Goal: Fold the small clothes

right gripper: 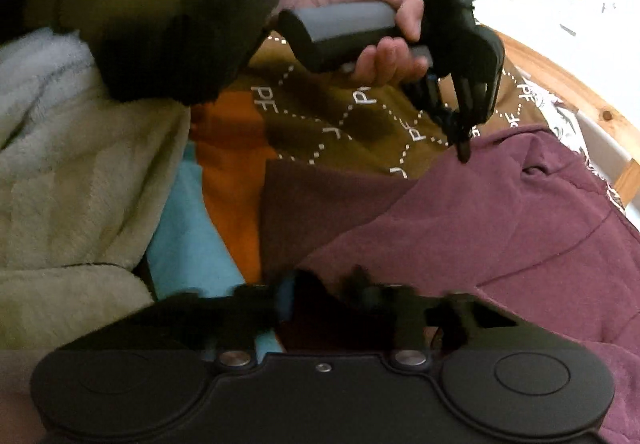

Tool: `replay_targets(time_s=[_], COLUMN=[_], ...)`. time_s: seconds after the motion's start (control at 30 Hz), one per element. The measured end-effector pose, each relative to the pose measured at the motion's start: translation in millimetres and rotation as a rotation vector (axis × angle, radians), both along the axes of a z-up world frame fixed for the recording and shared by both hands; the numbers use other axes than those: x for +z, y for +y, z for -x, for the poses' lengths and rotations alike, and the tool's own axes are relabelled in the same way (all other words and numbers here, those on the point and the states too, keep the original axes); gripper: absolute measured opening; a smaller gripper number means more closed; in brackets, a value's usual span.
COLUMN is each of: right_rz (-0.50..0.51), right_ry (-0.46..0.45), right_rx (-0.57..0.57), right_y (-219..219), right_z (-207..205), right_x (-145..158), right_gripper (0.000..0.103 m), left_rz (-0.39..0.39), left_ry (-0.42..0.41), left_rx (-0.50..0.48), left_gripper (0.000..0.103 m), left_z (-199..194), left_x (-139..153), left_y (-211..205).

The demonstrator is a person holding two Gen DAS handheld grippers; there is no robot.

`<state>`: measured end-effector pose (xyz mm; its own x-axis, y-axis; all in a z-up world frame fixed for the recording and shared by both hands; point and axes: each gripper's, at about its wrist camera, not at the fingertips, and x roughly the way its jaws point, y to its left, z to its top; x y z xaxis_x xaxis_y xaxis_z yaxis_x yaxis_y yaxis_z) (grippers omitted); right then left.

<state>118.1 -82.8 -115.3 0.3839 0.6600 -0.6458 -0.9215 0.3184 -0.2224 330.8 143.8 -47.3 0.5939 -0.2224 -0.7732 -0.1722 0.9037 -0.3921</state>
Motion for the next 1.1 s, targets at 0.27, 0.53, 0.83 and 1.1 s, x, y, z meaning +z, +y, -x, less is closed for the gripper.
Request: replay_targets(time_s=[0.27, 0.53, 0.83, 1.1], right_rz=[-0.447, -0.924, -0.873, -0.782], right_ry=[0.278, 0.599, 0.671, 0.615], right_rx=[-0.246, -0.725, -1.119, -1.113], right_y=[-63.5, -179.6, -236.0, -219.9], right_z=[-42.9, -90.4, -107.6, -120.6], right_x=[50.2, 46.7, 20.0, 19.2], right_gripper=[0.009, 0.009, 0.009, 0.051], left_rz=[-0.286, -0.197, -0.258, -0.189], left_ry=[-0.050, -0.124, -0.255, -0.292], left_rx=[-0.041, -0.197, -0.191, -0.040], left_gripper=[0.000, 0.032, 0.074, 0.077], left_z=[-10.2, -62.4, -42.6, -39.7], left_x=[68.9, 75.4, 45.9, 0.4], left_y=[-43.4, -130.6, -108.2, -30.7])
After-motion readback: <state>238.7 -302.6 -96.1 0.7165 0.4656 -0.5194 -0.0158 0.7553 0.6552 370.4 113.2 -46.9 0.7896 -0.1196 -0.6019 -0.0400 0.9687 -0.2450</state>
